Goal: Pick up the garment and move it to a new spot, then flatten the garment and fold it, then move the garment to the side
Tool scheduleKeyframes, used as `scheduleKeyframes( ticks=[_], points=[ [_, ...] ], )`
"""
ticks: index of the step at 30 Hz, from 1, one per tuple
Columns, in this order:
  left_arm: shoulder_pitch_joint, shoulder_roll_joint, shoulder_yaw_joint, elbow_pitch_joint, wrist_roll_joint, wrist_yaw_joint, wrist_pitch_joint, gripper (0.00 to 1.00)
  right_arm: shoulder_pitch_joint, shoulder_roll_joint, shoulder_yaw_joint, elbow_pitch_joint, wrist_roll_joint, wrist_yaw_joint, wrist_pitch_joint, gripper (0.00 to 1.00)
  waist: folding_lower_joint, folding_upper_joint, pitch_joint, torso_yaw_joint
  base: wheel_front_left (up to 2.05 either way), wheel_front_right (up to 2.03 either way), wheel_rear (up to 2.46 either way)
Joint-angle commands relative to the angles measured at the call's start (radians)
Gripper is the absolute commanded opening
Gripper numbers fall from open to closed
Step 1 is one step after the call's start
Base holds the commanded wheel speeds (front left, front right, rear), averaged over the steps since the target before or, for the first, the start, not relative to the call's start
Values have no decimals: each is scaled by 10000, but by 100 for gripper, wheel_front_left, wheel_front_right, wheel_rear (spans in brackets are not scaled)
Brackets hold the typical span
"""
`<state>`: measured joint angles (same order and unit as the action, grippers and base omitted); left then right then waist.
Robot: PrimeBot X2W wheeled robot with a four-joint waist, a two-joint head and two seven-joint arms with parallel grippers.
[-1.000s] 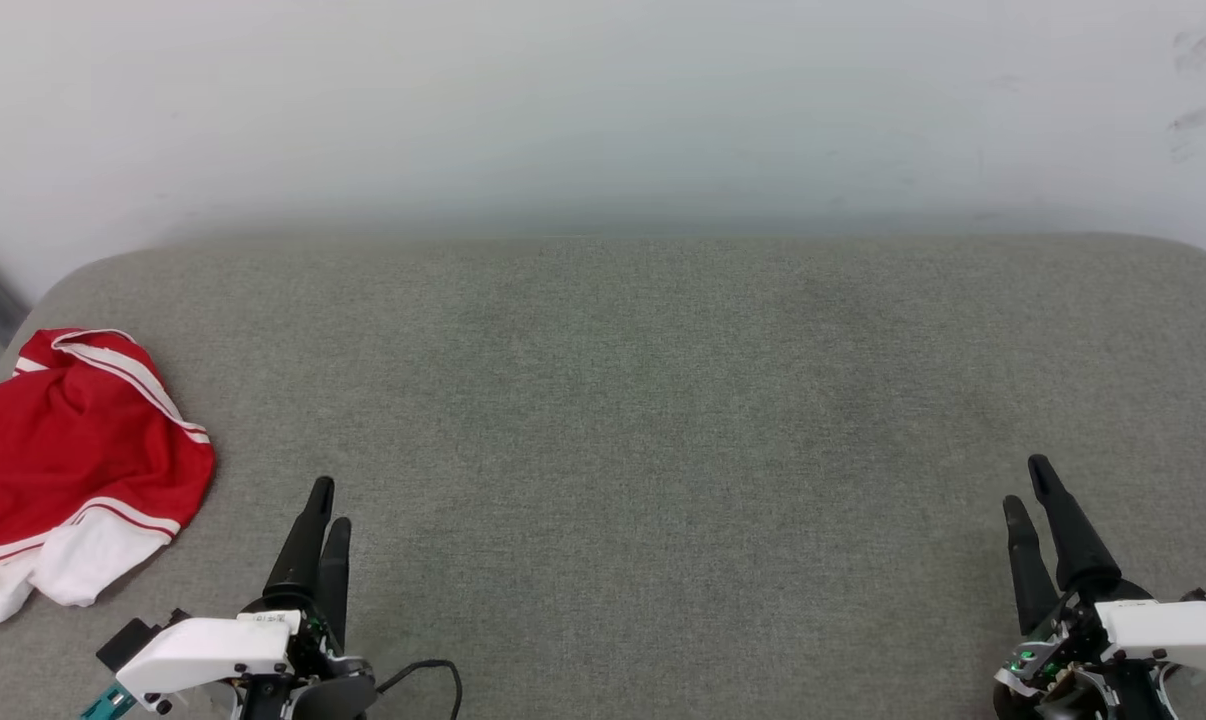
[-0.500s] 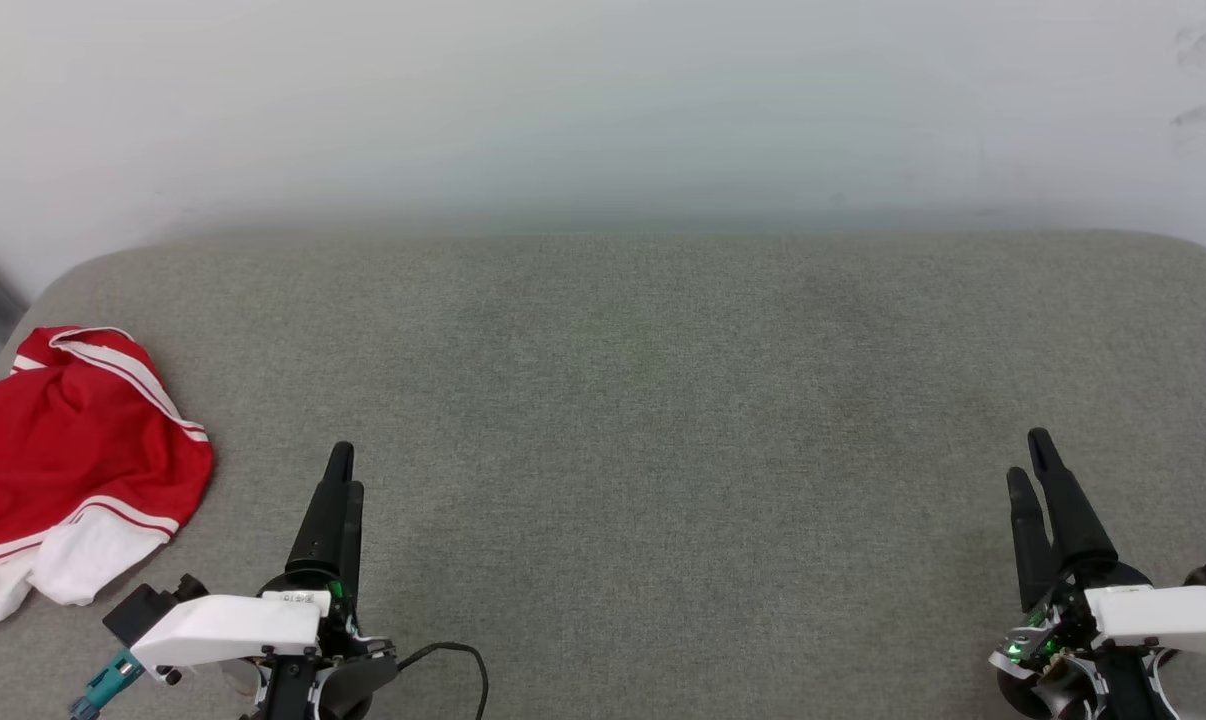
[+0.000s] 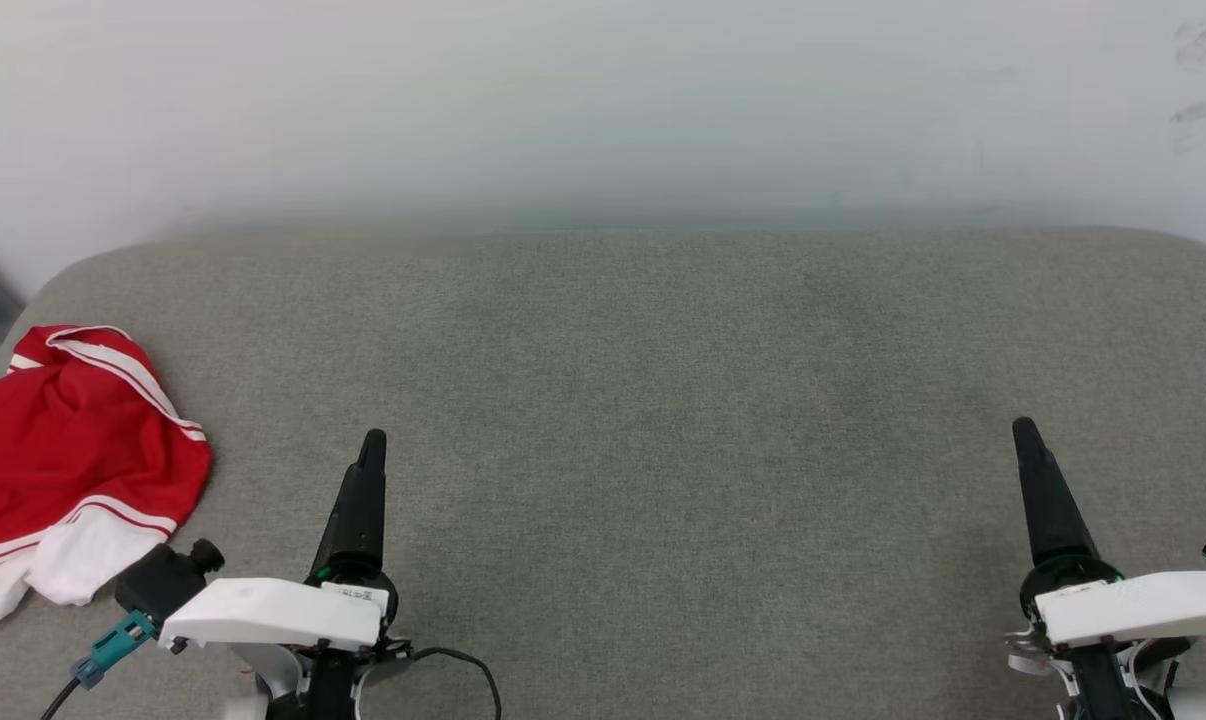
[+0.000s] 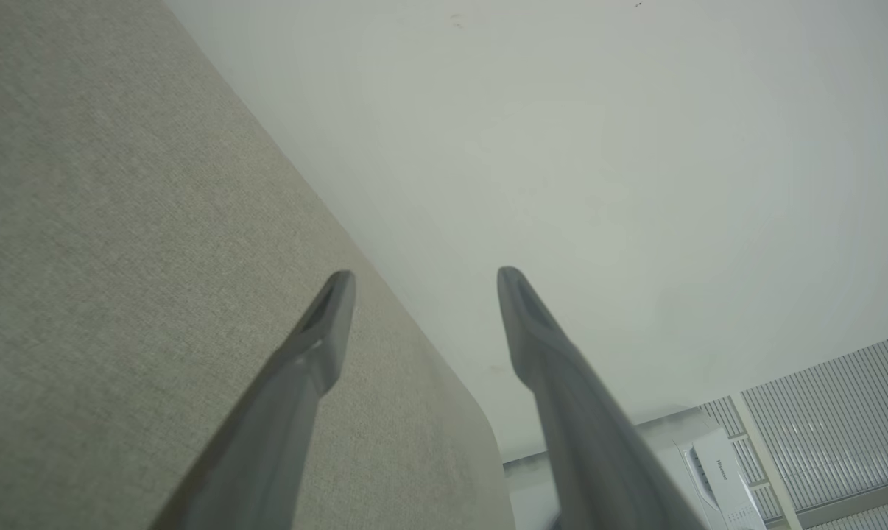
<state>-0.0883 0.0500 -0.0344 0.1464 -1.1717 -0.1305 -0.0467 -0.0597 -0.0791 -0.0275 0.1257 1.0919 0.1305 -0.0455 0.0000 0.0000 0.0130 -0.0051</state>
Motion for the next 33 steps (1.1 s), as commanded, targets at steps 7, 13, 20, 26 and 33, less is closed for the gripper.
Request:
scheduleKeyframes(
  ticks=[7,13,20,26,33],
  points=[
    [-291,34,-156,-318,1809,-4,-294,100,17,156,-35,-451,-1951,3,-237,100,0,0,23,-6,0,0,0],
    [-236,21,-238,-398,3218,-4,-486,100,80,219,-91,-664,-3265,3,-115,100,0,0,18,-25,0,0,0],
    [-159,19,-316,-364,4694,29,-695,100,186,270,-163,-914,-4592,3,-13,100,0,0,7,-43,0,0,0],
    [-163,62,-372,-347,5758,121,-869,100,268,281,-38,-1124,-5583,3,12,100,0,0,21,-74,0,0,0],
    [-113,157,-443,-204,6769,260,-1061,100,294,287,88,-1260,-6612,3,4,100,0,0,41,-92,0,0,0]
  ],
)
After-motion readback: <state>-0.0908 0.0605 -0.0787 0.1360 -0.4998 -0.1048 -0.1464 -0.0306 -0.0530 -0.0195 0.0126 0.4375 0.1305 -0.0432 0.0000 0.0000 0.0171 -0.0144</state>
